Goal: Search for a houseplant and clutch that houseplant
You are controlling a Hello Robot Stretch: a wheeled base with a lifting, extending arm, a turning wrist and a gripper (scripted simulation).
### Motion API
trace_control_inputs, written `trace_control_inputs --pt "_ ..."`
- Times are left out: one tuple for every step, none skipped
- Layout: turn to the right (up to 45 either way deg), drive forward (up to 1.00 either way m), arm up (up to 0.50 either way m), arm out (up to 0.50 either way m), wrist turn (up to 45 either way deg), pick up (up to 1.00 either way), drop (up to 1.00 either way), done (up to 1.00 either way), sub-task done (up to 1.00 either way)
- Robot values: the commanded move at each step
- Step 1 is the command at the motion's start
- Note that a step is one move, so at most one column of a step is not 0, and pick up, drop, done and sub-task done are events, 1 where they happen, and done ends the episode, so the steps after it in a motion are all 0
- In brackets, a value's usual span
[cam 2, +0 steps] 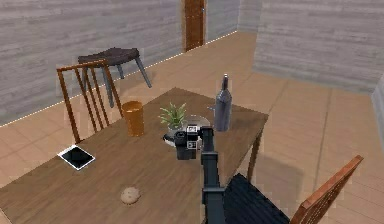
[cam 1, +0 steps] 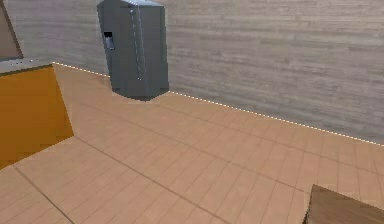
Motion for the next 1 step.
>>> trace_control_inputs --pt "0.0 0.00 0.00 0.00 0.0 0.00 0.00 1.00 0.00"
